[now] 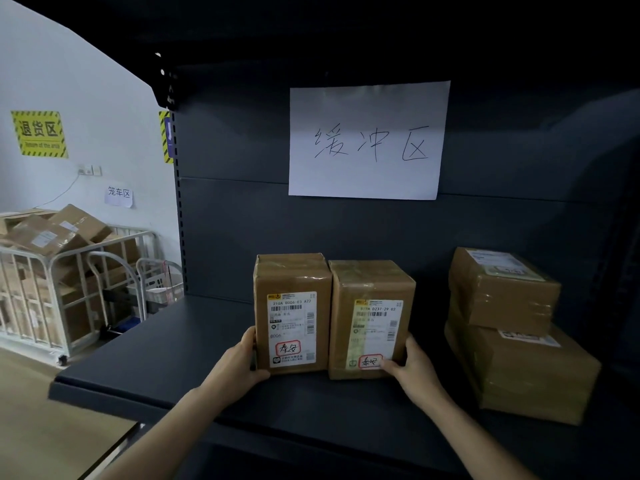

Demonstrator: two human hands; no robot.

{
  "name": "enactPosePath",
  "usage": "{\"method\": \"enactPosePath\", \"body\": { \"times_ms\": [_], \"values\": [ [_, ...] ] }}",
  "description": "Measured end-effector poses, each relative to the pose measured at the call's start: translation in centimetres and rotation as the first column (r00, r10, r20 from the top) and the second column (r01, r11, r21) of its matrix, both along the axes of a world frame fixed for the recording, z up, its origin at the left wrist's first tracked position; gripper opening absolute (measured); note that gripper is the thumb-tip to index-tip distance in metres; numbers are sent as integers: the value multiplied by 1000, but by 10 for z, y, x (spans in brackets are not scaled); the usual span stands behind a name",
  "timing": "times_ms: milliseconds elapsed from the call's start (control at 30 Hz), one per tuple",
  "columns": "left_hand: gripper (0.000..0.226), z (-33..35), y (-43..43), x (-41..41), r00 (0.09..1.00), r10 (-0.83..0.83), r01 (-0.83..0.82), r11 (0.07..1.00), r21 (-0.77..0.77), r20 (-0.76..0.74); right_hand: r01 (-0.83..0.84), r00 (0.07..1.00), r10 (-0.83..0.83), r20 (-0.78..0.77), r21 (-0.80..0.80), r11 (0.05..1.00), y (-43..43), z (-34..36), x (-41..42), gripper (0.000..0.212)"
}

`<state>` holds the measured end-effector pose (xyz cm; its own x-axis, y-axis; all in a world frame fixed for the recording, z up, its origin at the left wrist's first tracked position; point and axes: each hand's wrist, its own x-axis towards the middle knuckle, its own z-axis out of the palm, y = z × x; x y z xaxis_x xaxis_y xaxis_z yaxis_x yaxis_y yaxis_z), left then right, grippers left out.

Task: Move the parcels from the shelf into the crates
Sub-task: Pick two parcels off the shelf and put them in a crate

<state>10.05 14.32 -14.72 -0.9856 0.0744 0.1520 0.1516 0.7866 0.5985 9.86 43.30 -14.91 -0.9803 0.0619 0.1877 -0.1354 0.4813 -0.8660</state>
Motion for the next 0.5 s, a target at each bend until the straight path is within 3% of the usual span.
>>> {"method": "enactPosePath", "body": {
  "times_ms": [500],
  "values": [
    [86,15,2,87,981,191,-190,981,23,-23,-167,986,166,-28,-24,986,-7,11,42,54]
  ]
}}
